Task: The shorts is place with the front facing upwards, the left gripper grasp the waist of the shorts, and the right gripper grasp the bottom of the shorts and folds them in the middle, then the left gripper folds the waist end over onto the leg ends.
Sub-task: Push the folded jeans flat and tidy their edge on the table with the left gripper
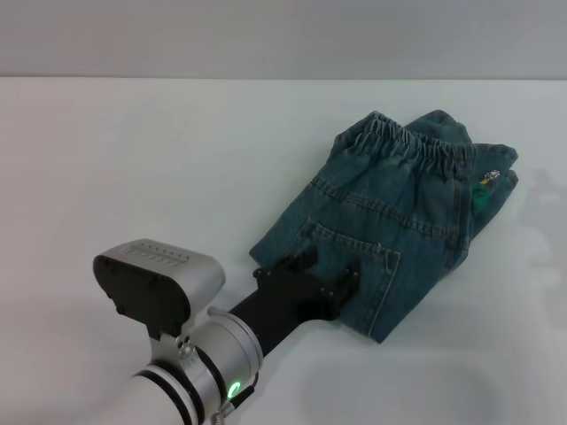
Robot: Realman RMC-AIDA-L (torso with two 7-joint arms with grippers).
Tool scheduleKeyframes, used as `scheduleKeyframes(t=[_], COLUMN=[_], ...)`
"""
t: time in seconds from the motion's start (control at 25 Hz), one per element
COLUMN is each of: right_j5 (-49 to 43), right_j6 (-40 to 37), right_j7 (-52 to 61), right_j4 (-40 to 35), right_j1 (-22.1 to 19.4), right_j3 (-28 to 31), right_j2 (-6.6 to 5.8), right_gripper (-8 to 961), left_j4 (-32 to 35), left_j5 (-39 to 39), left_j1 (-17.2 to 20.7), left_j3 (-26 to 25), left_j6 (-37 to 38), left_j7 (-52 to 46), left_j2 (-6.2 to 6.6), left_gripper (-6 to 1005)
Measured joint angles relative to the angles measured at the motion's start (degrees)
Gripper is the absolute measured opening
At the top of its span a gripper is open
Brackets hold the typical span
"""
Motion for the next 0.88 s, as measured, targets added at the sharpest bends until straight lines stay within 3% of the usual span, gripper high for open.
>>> scheduleKeyframes(t=[0.32, 0.52, 0.6, 0.72, 0.8, 0.88], right_j5=[-0.06, -0.09, -0.09, -0.09, -0.09, -0.09], right_j6=[0.11, 1.17, 1.33, 1.5, 1.49, 1.28], right_j7=[-0.17, -1.46, -1.47, -1.47, -1.47, -1.48], right_j4=[-0.11, -0.13, -0.13, -0.02, 0.09, 0.15], right_j1=[0.68, 1.46, 1.47, 1.37, 1.11, 0.77], right_j3=[0.21, 0.61, 0.61, 0.55, 0.51, 0.43], right_j2=[-0.06, -0.04, -0.03, -0.01, -0.01, 0.0], right_gripper=[0, 0, 0, 0, 0, 0], left_j4=[-0.96, 1.87, 5.04, 5.04, 11.33, 11.33], left_j5=[5.26, 10.48, 12.13, 12.13, 12.27, 12.27], left_j1=[-0.15, -0.83, -1.84, -1.84, -6.82, -6.82], left_j3=[2.72, 4.11, 5.18, 5.18, 7.21, 7.21], left_j6=[4.08, 7.5, 12.82, 12.82, 17.19, 17.19], left_j7=[-0.22, -0.22, -0.9, -0.9, -9.83, -9.83], left_j2=[0.56, -0.19, -0.51, -0.51, -0.72, -0.72], left_gripper=[514, 346, 271, 148, 80, 25])
